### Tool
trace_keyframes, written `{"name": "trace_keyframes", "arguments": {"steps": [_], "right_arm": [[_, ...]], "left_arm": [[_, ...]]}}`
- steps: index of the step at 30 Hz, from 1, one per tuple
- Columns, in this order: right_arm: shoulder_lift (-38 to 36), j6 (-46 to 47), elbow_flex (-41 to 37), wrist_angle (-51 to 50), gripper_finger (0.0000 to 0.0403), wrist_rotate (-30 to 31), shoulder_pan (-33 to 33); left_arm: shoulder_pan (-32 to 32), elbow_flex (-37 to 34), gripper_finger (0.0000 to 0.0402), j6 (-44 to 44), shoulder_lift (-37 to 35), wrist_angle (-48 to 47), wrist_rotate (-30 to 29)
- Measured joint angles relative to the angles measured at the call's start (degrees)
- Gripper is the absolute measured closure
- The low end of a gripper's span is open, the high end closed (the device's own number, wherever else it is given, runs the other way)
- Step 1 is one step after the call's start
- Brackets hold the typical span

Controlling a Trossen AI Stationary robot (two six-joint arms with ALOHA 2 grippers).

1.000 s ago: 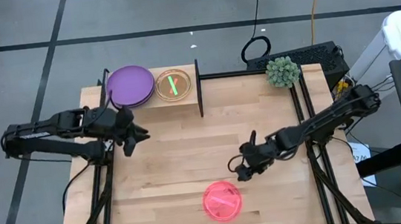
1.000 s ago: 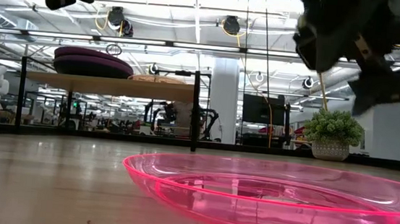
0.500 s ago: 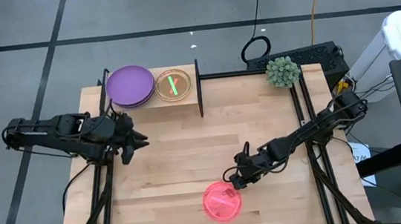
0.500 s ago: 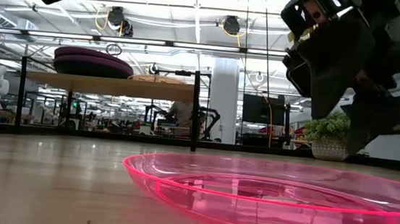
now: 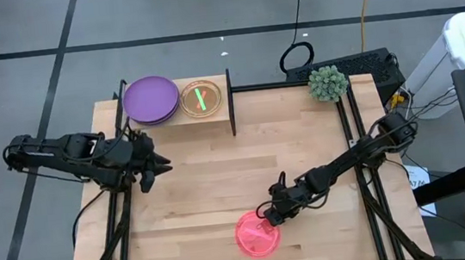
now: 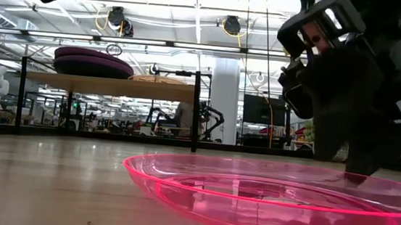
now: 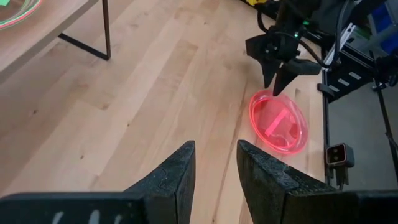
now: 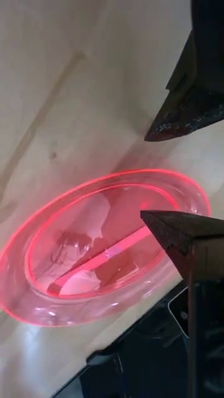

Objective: Place and stack plates onto a shelf
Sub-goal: Stack the pink plate on the green plate

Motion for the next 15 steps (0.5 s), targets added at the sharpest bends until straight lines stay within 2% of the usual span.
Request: {"name": "trace_keyframes", "arguments": {"steps": [8, 15], "right_arm": [[1.6, -1.08, 0.02, 1.85, 0.0264, -0.21, 0.0], [1.72, -3.4, 0.02, 1.3, 0.0319, -0.19, 0.0]], "left_arm": [[-1.12, 0.0, 0.0279, -0.75, 0.02, -0.37, -1.5], [-1.26, 0.0, 0.0279, -0.75, 0.0, -0.39, -3.93]]}}
